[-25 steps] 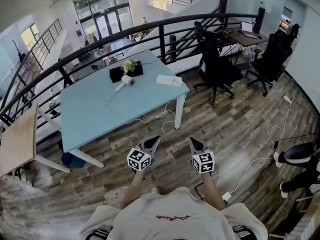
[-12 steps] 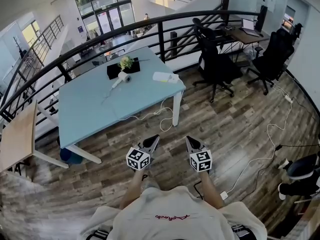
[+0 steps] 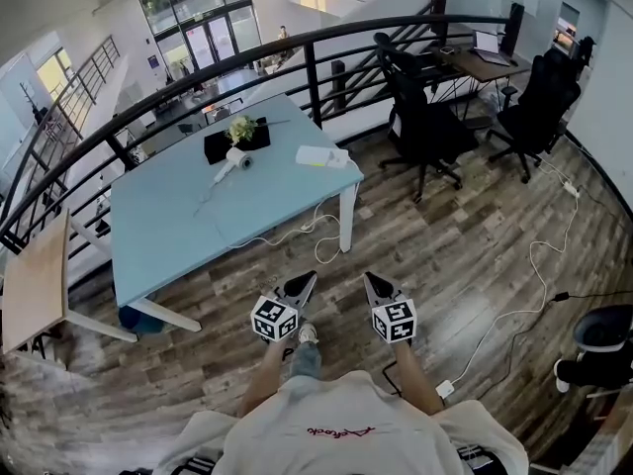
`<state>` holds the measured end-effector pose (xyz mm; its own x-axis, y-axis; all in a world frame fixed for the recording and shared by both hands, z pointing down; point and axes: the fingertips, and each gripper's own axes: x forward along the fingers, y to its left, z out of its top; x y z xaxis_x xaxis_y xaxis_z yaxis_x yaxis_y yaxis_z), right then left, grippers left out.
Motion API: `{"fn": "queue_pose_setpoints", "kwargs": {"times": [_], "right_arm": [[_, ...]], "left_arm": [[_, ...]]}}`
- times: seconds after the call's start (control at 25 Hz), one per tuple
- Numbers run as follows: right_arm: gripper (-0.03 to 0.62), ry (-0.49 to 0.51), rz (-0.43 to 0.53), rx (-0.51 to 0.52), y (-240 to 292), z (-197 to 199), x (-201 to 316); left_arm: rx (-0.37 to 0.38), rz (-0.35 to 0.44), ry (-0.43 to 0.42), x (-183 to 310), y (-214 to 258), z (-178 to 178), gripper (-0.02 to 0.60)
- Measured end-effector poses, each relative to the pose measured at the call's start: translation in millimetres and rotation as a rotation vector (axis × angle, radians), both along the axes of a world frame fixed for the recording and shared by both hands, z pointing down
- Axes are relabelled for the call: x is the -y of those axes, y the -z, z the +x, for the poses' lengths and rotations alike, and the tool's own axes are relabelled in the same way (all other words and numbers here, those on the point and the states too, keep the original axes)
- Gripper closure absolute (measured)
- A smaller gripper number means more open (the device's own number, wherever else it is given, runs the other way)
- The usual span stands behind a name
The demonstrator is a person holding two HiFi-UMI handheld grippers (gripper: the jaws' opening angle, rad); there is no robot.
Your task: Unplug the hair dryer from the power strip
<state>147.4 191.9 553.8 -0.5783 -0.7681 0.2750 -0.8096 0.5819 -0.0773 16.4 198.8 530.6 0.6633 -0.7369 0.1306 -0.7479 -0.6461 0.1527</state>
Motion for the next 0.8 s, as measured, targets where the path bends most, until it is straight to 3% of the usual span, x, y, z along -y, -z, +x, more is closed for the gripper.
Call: {"fn": "queue_pose_setpoints", "kwargs": {"times": [0.36,0.8], "right_arm": [[0.577,-0.031,0.000,-0.035,-0.7,-11.8,61.0],[0.576,-0.038,0.025,-0.063,21.9,-78.6,168.9]], "left_arm": [[-0.029,0.009,-0.039,68.5,-0.2,-12.0,0.572],[-0.042,0.032,-0.055,180.1,21.1,-77.7,0.572]]}}
